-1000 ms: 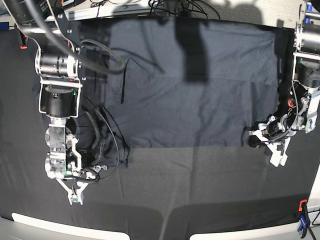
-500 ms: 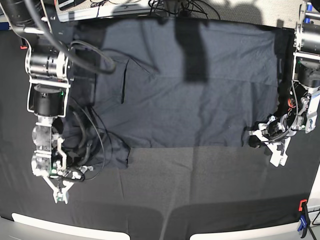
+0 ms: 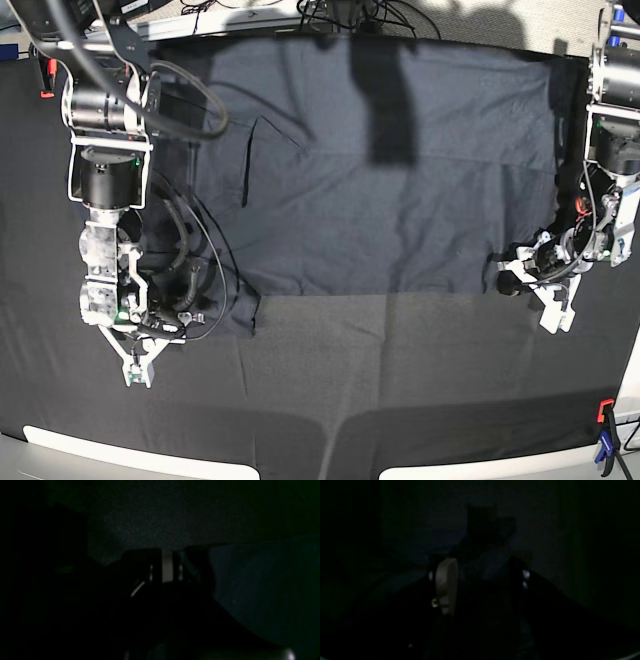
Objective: Layout the t-shirt on the table in an organized manner, then fold the t-shirt properly
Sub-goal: 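Lower the right gripper onto the shirt's hem edge and grasp it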
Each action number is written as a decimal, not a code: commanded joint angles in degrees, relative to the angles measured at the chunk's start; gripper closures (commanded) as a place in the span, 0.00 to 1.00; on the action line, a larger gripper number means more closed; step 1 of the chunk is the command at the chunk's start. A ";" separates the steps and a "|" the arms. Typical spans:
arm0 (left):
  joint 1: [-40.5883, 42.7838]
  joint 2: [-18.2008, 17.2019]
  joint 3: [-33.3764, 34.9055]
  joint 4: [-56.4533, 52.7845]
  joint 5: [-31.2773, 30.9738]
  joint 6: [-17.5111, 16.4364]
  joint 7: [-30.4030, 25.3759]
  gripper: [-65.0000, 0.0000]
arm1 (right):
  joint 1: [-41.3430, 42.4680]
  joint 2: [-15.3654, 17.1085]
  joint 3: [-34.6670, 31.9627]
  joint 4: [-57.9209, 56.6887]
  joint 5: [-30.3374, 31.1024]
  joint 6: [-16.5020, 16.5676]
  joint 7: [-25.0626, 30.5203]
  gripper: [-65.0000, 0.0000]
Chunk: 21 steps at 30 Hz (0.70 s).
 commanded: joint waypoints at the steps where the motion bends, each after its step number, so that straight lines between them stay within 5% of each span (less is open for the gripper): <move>1: -1.40 -0.59 -0.20 0.48 0.11 -0.17 0.11 1.00 | 2.10 0.50 0.15 0.92 0.17 -0.48 1.68 0.61; 6: -1.40 -0.61 -0.20 0.50 0.11 -0.15 0.11 1.00 | 2.10 0.50 0.15 0.92 0.15 -0.46 1.70 1.00; 13: -1.40 -0.61 -0.20 0.50 0.11 -0.15 0.09 1.00 | 2.29 0.55 0.13 1.03 -0.28 0.42 1.03 1.00; 21: -1.38 -0.63 -0.22 1.31 0.11 -0.15 0.13 1.00 | 1.42 0.50 0.15 6.80 0.92 13.22 -1.40 1.00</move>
